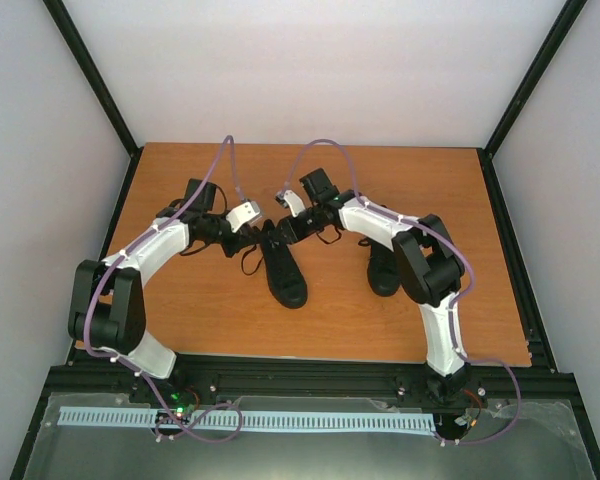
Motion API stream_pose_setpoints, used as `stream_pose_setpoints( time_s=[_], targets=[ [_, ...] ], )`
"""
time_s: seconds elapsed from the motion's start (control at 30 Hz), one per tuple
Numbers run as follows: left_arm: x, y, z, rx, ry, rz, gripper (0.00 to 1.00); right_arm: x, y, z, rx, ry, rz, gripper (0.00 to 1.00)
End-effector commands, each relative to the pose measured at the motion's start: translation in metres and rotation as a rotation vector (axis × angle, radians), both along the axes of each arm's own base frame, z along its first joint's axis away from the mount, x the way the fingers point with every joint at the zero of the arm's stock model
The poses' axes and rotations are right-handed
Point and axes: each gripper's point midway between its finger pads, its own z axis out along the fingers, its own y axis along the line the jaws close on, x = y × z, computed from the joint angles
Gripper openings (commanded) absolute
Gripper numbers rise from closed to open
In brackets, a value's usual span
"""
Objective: Tie the shoes
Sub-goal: Cross the shoelace with the shoelace.
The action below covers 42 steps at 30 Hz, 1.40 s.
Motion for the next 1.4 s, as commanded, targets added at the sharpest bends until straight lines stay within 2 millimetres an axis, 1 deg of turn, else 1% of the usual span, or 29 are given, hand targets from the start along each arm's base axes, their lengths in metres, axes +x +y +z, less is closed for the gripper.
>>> stream_pose_setpoints(
  time_s=[0.0,0.07,0.17,0.23,0.33,0.47,0.57,0.63,0.77,1.03,1.1,1.2,1.3,1.37],
  targets=[
    [0.003,-0.002,0.007,-0.032,-0.026,-0.011,0.01,0.009,0.009,-0.004,0.027,-0.045,-0.011,0.28],
    [0.002,-0.003,0.008,-0.033,-0.027,-0.013,0.01,0.009,0.009,0.002,0.051,-0.075,-0.011,0.27],
    [0.001,-0.003,0.009,-0.035,-0.029,-0.016,0.01,0.006,0.007,0.017,0.090,-0.132,-0.005,0.27],
    [0.000,-0.003,0.010,-0.038,-0.027,-0.017,0.01,-0.002,0.005,0.024,0.111,-0.138,0.024,0.27],
    [-0.001,-0.005,0.018,-0.053,-0.036,-0.024,0.01,-0.017,0.004,0.033,0.137,-0.117,0.080,0.27],
    [-0.004,-0.008,0.031,-0.078,-0.062,-0.045,0.01,-0.030,0.001,0.030,0.133,-0.084,0.124,0.27],
    [-0.006,-0.008,0.033,-0.080,-0.060,-0.058,0.01,-0.037,0.002,0.029,0.144,-0.066,0.157,0.27],
    [-0.009,-0.009,0.033,-0.083,-0.056,-0.076,0.01,-0.038,0.002,0.026,0.137,-0.058,0.165,0.27],
    [-0.016,-0.012,0.037,-0.100,-0.065,-0.117,0.01,-0.036,0.002,0.019,0.120,-0.055,0.166,0.27],
    [-0.022,-0.012,0.037,-0.092,-0.074,-0.160,0.01,-0.017,0.006,0.011,0.075,-0.079,0.126,0.27],
    [-0.023,-0.013,0.040,-0.099,-0.081,-0.165,0.01,-0.016,0.008,0.009,0.068,-0.076,0.133,0.25],
    [-0.022,-0.014,0.045,-0.109,-0.098,-0.168,0.01,-0.022,0.007,0.006,0.067,-0.065,0.167,0.18],
    [-0.020,-0.014,0.048,-0.109,-0.110,-0.161,0.01,-0.033,0.004,0.006,0.069,-0.049,0.207,0.16],
    [-0.017,-0.013,0.046,-0.103,-0.113,-0.150,0.01,-0.042,0.002,0.009,0.088,-0.040,0.234,0.14]
  ],
)
